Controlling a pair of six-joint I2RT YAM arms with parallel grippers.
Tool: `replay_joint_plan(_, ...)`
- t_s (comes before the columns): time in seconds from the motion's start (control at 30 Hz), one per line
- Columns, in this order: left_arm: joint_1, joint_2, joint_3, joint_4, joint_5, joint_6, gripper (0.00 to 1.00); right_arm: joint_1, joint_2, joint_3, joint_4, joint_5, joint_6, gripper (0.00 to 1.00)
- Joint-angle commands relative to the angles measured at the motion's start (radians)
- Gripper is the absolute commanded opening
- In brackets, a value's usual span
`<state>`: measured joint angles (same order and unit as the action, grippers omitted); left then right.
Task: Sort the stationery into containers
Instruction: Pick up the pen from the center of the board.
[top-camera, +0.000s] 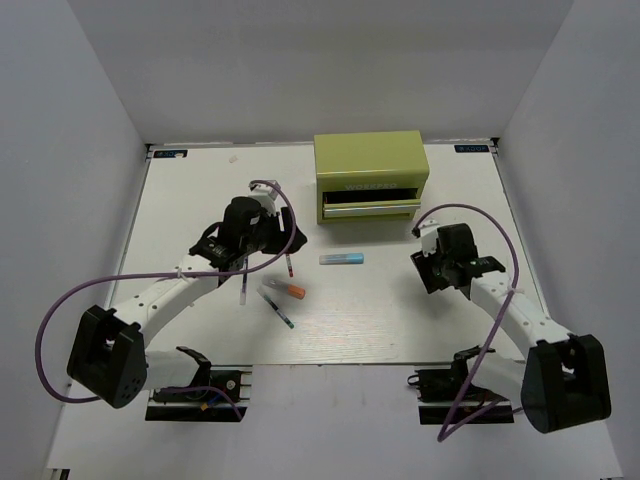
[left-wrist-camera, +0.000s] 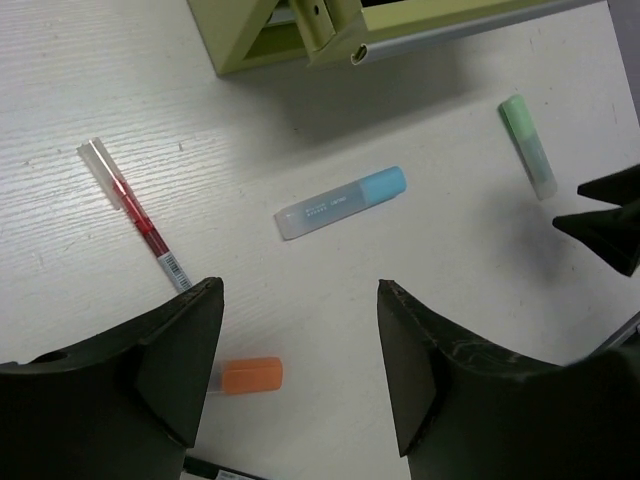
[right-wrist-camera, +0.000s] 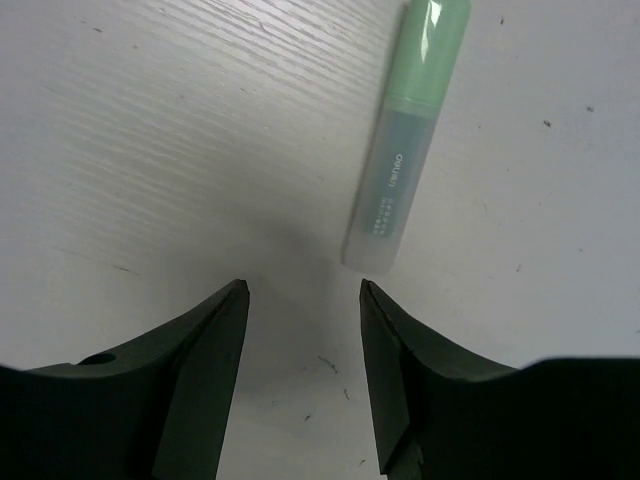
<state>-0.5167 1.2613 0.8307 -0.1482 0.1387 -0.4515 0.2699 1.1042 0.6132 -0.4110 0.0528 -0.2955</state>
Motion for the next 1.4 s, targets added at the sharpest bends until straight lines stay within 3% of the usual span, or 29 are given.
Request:
replay_joint_plan(0.0, -0.005, -0.037, -0.004, 0.032, 0.047, 0.062, 0.73, -0.049, 0.039, 0.062, 0.049, 0.004, 0.022, 0.54)
replay_joint_plan(0.33, -0.014, -0.037, -0.025, 0.075, 0.056, 0.039, 0.73, -0.12, 0.144, 0.105, 0.118, -0.011, -0.005, 0.56)
replay_joint_plan(0.77, -0.032, -0.046, -0.015, 0.067, 0.047, 0.05, 0.75, -0.198, 0.333, 0.169, 0.153, -0.146, 0.002, 0.57)
replay_joint_plan(1.03, -0.051, -0.016, 0.015, 0.067, 0.038, 0.06, 0.79, -0.221, 0.396, 0.172, 0.094, -0.249, -0.007, 0.47)
replay_joint_plan(1.37, -0.08, 0.024, 0.042, 0.067, 0.038, 0.06, 0.83, -0.219, 0.393, 0.112, 0.112, -0.171, -0.017, 0.46)
